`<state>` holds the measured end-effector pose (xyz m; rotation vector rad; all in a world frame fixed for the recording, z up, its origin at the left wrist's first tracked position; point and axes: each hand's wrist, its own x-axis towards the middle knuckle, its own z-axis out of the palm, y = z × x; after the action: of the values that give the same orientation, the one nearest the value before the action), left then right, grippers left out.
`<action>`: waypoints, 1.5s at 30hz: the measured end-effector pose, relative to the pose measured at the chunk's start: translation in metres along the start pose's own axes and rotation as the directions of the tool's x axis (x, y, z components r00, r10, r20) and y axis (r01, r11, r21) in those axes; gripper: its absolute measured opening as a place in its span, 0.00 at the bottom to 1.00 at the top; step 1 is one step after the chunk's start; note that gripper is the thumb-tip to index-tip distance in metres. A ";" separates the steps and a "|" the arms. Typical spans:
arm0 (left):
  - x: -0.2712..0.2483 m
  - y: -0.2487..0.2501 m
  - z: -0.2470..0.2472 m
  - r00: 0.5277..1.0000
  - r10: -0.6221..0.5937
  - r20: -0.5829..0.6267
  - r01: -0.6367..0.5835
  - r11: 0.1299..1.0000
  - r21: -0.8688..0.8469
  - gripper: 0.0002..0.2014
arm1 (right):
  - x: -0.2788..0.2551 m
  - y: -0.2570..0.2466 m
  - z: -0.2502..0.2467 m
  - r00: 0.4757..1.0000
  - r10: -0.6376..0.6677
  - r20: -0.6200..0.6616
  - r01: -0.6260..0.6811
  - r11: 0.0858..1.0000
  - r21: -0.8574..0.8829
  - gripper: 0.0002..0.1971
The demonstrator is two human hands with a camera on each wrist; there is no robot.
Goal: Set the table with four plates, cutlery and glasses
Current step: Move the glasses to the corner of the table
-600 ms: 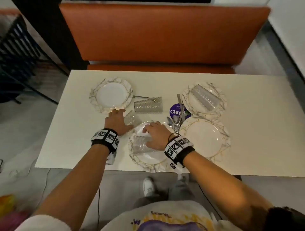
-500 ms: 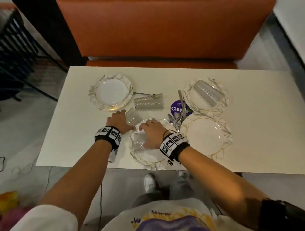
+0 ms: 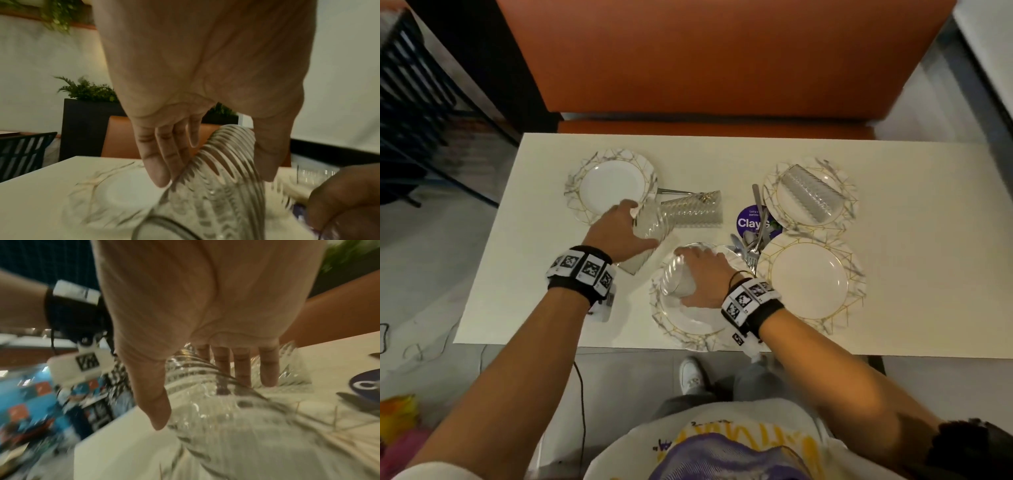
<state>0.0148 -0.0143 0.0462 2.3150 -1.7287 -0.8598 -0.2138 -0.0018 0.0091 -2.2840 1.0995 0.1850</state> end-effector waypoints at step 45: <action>0.185 0.659 0.310 0.940 0.336 0.059 -0.315 0.921 -0.228 0.46 | -0.182 0.648 -0.264 0.426 0.784 -0.452 -0.440 0.616 0.654 0.50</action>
<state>-0.6636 -0.3343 0.0005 1.8074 -1.8804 -1.0465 -0.8510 -0.3432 -0.0007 -1.3700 2.1447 -0.6895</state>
